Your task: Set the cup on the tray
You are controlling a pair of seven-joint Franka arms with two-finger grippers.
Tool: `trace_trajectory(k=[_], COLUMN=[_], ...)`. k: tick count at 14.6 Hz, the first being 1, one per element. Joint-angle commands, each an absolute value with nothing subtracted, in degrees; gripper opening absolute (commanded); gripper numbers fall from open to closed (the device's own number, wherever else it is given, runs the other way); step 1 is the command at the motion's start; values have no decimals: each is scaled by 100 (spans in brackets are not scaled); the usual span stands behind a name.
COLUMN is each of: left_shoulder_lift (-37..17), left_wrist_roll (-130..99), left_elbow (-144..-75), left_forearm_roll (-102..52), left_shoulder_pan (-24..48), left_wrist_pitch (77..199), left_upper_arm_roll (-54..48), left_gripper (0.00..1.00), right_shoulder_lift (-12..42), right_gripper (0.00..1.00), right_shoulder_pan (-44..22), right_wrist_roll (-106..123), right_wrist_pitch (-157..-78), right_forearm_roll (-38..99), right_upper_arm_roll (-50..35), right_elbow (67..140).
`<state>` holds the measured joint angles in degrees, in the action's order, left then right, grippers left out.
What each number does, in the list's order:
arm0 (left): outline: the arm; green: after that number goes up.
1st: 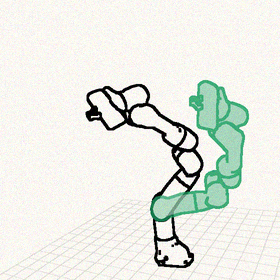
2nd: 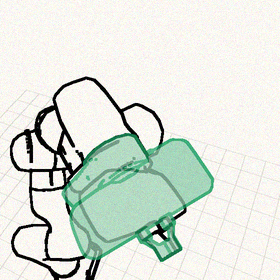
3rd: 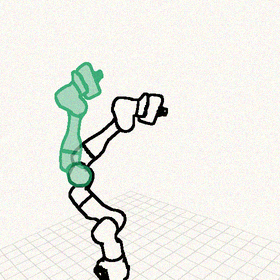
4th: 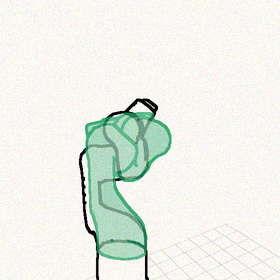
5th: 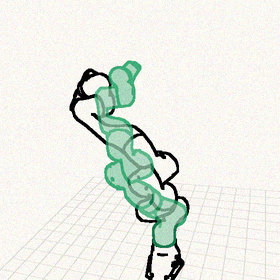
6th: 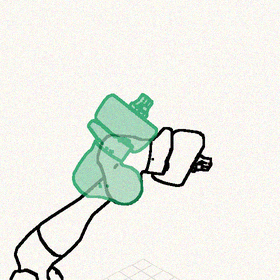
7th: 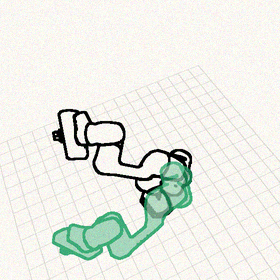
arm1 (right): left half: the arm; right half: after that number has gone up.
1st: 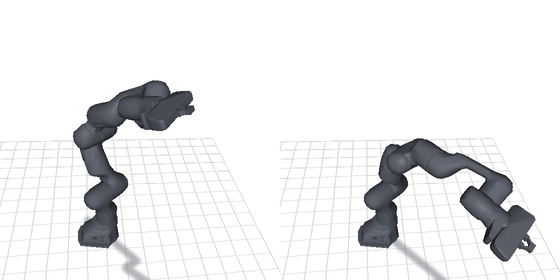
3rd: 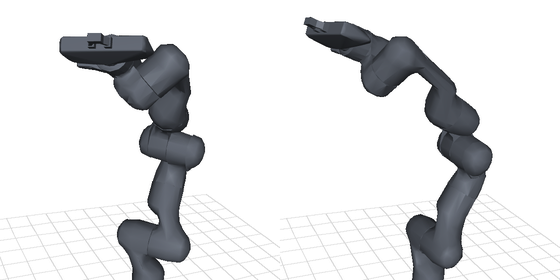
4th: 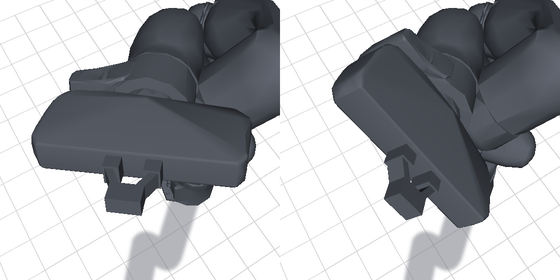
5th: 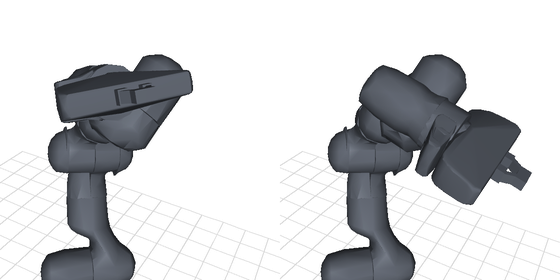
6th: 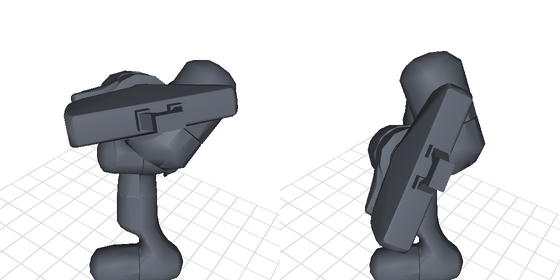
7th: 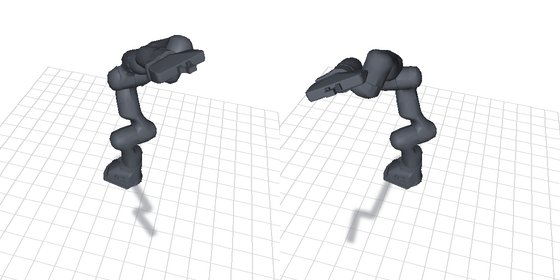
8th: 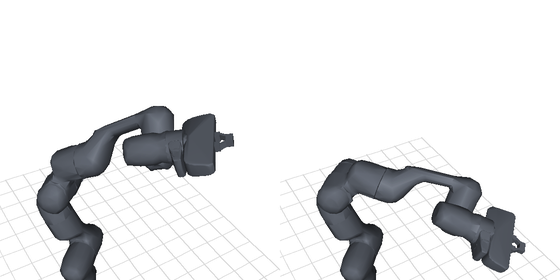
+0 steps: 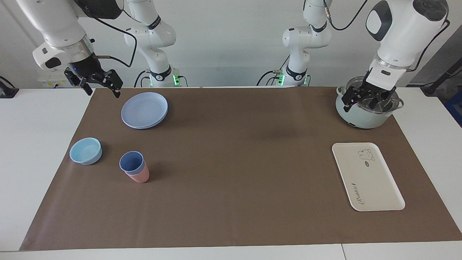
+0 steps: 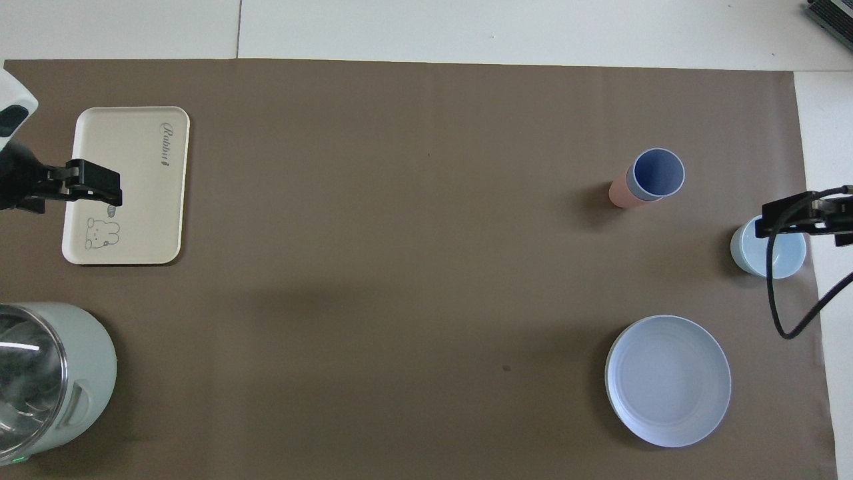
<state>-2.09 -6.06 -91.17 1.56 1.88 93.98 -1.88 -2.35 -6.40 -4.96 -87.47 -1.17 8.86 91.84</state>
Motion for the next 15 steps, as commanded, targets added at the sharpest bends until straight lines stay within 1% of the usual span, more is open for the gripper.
trace_trajectory(k=[1,7,9,12,14,15], left_shoulder_lift=[-44,-44,-44,-44,-44,-53], left_wrist_roll=[-562,-562,-562,-562,-562,-562], left_elbow=[-9325,-9325,-9325,-9325,-9325,-9325], left_forearm_roll=[202,202,202,202,202,202], left_shoulder_pan=[158,158,158,158,158,158], left_wrist_pitch=[9483,9483,9483,9483,9483,9483], left_upper_arm_roll=[-202,-202,-202,-202,-202,-202], left_gripper=[100,100,100,100,100,100], right_shoulder_lift=[-360,-352,-352,-413,-457,-457], right_gripper=[100,100,100,100,100,100], right_shoulder_pan=[-659,-615,-598,-554,-388,-291], right_wrist_roll=[-369,-361,-29,1296,2298,2686], right_wrist_pitch=[-8710,-8745,-8789,-9297,-9884,-10253], right_forearm_roll=[-167,-97,-88,-79,34,374], right_upper_arm_roll=[896,896,897,931,940,949], right_elbow=[9308,9308,9316,9597,9895,10062])
